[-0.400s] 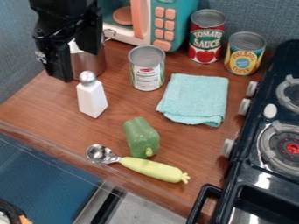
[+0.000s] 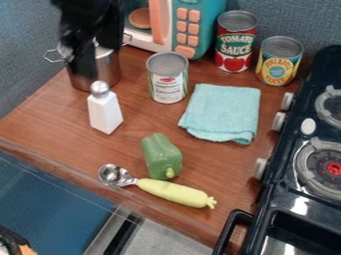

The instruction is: Removed the lid from the silver pot and put it on the blue cloth

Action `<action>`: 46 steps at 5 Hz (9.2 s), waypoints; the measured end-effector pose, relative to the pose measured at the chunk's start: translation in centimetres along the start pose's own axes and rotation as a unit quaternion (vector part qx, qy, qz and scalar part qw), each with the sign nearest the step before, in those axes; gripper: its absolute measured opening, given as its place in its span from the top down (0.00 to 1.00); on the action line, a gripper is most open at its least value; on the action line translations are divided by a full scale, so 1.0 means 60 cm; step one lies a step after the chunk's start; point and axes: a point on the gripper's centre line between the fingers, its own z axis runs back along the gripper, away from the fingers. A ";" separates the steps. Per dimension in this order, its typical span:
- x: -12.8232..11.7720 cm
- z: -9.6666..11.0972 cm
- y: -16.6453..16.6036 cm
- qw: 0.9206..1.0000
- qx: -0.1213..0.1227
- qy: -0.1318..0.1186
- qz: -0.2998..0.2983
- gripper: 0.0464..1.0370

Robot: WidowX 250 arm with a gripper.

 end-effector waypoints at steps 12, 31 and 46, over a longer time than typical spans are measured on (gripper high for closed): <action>0.125 -0.176 -0.214 0.975 0.049 -0.054 0.212 0.04; -0.120 -0.134 -0.090 0.997 0.040 -0.059 0.030 0.77; -0.309 -0.174 -0.138 0.998 0.016 -0.060 -0.001 0.77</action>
